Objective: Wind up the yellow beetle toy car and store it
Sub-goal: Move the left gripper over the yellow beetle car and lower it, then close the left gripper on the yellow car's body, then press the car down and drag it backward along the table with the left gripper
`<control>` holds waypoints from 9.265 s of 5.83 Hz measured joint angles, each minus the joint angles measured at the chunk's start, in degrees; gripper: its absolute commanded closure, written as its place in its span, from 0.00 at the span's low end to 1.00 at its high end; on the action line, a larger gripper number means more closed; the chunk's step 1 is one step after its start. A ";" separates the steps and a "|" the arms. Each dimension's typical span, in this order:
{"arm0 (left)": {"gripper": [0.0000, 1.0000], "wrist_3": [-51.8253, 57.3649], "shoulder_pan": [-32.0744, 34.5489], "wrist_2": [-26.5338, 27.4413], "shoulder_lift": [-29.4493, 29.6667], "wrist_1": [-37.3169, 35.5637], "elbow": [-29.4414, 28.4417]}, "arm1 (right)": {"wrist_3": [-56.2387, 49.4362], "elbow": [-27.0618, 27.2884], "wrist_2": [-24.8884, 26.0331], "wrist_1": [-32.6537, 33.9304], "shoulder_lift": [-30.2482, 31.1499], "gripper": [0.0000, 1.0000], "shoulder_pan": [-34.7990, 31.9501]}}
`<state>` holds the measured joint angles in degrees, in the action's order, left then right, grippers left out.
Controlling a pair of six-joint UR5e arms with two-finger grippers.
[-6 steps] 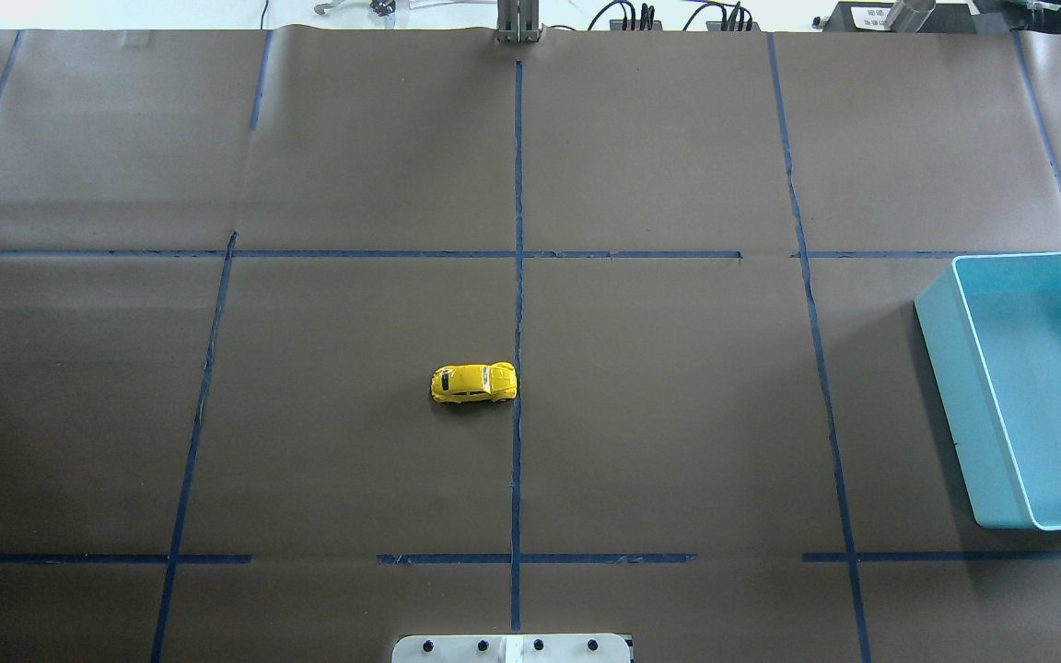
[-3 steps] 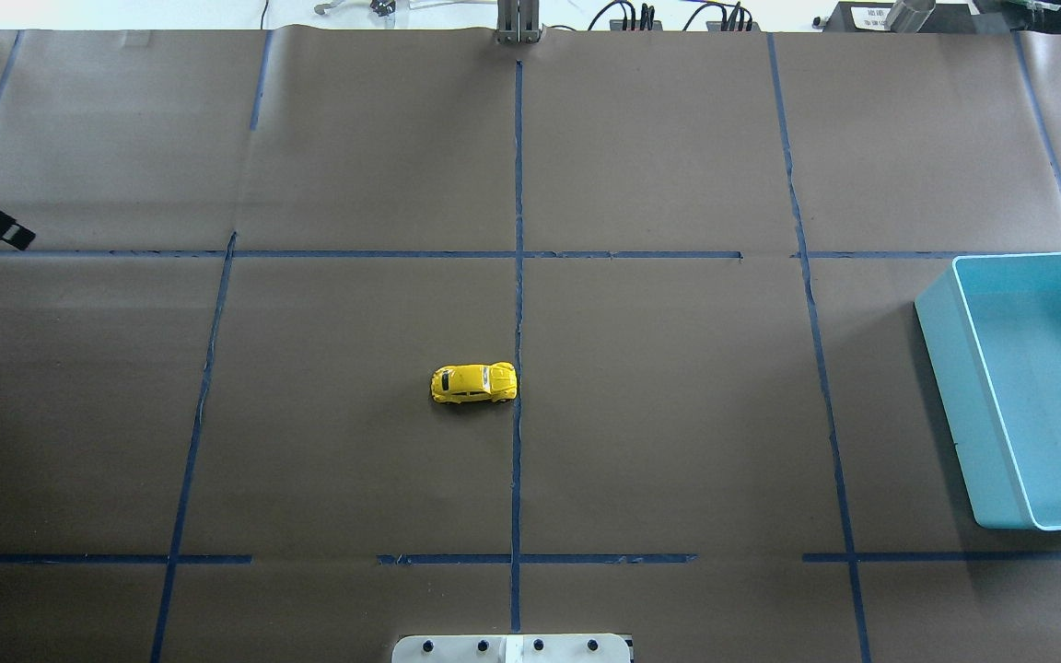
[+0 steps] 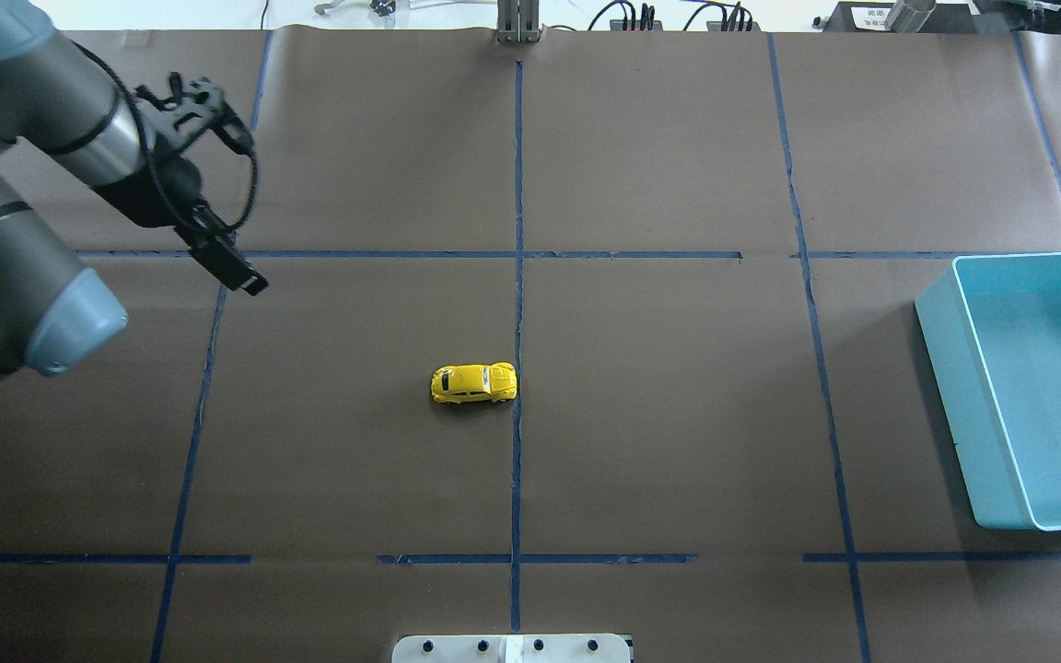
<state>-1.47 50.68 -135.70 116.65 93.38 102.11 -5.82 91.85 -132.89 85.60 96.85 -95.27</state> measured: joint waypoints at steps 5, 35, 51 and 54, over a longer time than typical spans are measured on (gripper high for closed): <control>0.00 1.71 -12.75 8.20 19.19 -9.13 -3.80 | 0.02 -0.12 0.00 0.01 0.00 0.00 0.00; 1.00 16.34 -23.10 32.15 25.88 1.54 -18.23 | 0.42 -0.29 0.00 0.00 -0.26 0.00 0.00; 1.00 15.61 -22.97 25.23 23.77 14.32 -26.41 | 0.46 -0.26 -0.09 0.00 -0.26 0.00 0.00; 1.00 15.93 -22.91 25.48 23.00 14.89 -26.05 | 0.46 -0.20 -0.09 0.00 -0.26 0.00 0.00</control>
<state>14.46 27.77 -110.22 139.65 108.26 76.06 -5.36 91.64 -132.98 85.61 96.59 -95.27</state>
